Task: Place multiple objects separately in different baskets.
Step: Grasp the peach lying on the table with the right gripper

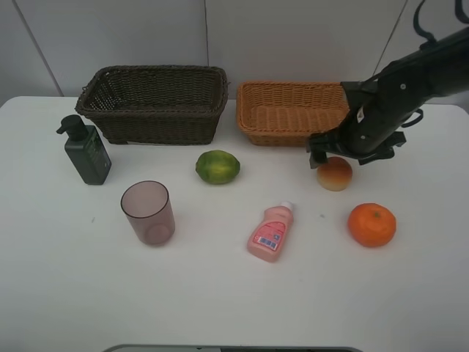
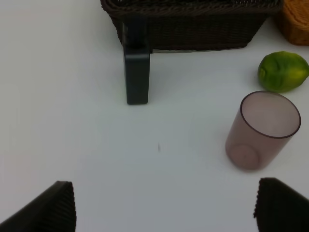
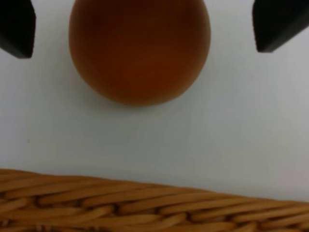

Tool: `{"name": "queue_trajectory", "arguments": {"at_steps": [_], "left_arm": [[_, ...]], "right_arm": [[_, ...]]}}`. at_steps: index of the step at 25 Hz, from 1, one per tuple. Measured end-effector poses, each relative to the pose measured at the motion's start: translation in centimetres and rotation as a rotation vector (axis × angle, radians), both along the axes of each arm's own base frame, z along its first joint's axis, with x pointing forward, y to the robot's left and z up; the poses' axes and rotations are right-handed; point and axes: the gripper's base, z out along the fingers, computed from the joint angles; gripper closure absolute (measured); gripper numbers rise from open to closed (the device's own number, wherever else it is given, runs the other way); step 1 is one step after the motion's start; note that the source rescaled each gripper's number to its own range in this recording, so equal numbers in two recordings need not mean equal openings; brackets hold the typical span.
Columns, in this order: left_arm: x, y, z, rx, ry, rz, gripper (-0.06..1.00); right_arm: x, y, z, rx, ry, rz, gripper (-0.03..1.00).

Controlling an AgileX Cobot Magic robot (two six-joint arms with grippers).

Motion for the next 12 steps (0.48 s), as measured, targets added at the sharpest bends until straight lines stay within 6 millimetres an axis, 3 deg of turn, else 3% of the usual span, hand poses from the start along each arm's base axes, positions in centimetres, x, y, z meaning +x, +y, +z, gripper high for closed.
{"name": "queue_trajectory", "arguments": {"at_steps": [12], "left_arm": [[0.0,0.0,0.0,0.0,0.0,0.0,-0.01]], "right_arm": [[0.8,-0.5,-2.6,0.006,-0.006,-0.096,-0.03]]}}
